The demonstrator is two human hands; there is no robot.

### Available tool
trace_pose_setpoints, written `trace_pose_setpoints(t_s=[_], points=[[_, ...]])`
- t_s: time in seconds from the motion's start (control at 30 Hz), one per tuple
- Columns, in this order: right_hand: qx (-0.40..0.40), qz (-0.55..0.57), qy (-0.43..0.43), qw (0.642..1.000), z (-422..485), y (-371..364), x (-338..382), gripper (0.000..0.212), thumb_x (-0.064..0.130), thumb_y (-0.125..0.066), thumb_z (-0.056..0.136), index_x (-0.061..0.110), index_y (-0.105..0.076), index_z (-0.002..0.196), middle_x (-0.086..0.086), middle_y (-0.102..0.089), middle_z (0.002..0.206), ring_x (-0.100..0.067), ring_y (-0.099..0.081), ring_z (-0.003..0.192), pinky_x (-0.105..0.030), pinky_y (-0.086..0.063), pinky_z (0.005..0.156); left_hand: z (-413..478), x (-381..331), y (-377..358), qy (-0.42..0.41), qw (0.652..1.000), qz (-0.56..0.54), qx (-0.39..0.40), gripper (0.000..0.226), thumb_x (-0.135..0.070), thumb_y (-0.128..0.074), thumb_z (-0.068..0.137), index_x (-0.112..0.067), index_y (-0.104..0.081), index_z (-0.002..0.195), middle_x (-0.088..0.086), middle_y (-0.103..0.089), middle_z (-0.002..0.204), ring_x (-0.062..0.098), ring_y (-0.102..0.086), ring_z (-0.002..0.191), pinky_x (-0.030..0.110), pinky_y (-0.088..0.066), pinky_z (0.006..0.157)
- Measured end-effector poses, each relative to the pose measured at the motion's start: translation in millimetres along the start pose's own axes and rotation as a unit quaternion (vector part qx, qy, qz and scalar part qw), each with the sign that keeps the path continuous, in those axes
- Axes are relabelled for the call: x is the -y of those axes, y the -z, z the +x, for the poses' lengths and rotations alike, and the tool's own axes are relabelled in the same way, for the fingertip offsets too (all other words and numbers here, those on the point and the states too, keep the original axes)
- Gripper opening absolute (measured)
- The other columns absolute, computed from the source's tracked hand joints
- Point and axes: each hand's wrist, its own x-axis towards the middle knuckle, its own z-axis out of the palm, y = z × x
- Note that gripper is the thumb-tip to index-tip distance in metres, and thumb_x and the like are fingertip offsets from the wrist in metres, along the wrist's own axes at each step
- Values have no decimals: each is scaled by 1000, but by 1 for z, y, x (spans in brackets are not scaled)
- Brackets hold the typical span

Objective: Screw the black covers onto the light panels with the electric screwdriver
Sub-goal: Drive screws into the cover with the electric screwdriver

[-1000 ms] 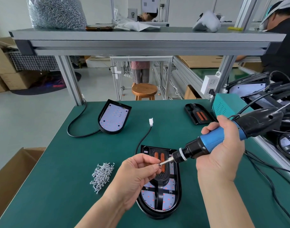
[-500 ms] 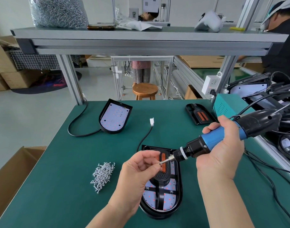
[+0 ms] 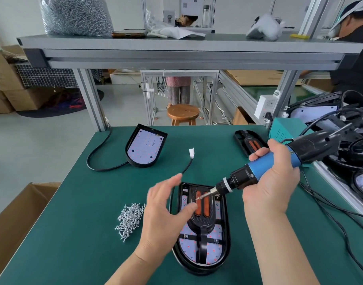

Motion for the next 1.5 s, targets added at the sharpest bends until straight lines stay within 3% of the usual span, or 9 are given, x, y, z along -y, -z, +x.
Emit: trace_pose_setpoints(t_s=[0.1,0.2,0.3,0.37,0.43,0.53,0.73,1.23,1.5], points=[[17,-19,25,999,7,-15,-5,15,15,-69,80,17,-54,81,2,-56,60,-16,-55,52,-22,-48,54,10,8,0,142,989,36,26,84,-46,-78,75,-30,-36,145,-10,-40,133,9,-42,129,34,-39,108],[61,-25,40,997,12,-34,-15,14,14,-69,77,15,-55,79,0,-56,58,-18,-54,51,-24,-47,53,23,11,-4,212,966,97,115,101,-64,-74,70,-26,-25,150,2,-50,132,18,-51,119,30,-41,95],[107,-50,43,992,14,-50,-28,13,10,-70,77,14,-57,79,-3,-56,57,-19,-52,50,-25,-47,52,34,12,-11,238,949,115,173,108,-65,-78,67,-22,-24,151,6,-53,137,23,-50,127,28,-39,94],[136,-63,41,988,16,-55,-39,10,9,-69,78,12,-60,78,-4,-56,57,-19,-51,49,-24,-47,51,37,14,-14,258,944,69,195,95,-56,-83,68,-21,-38,144,-3,-59,132,16,-56,123,28,-44,100],[162,-76,40,983,17,-57,-47,9,9,-69,78,7,-61,81,-3,-56,57,-18,-51,48,-23,-47,52,38,19,-14,276,940,3,202,71,-46,-87,68,-25,-52,125,-10,-69,114,8,-66,104,28,-52,92],[187,-101,36,977,19,-58,-57,14,10,-69,78,3,-59,85,-2,-55,54,-17,-51,46,-21,-46,51,37,24,-14,278,939,-44,198,57,-43,-88,65,-31,-55,109,-11,-72,103,4,-69,93,20,-52,77],[188,-118,21,975,20,-56,-67,17,13,-69,77,5,-58,86,-3,-53,53,-18,-50,46,-23,-46,53,35,27,-19,288,937,-65,185,70,-49,-87,52,-27,-57,112,-6,-75,101,13,-72,95,39,-55,94],[241,-125,15,962,13,-63,-72,14,10,-69,79,5,-57,80,-3,-51,53,-18,-49,45,-26,-44,51,36,34,-20,288,936,-81,185,70,-53,-88,48,-26,-61,106,-10,-76,93,9,-73,86,37,-58,90],[258,-131,-5,957,11,-61,-75,14,10,-69,79,8,-56,76,-6,-49,54,-23,-47,47,-34,-42,56,36,38,-21,283,938,-83,182,69,-53,-88,49,-25,-61,106,-6,-76,95,12,-73,88,39,-58,90]])
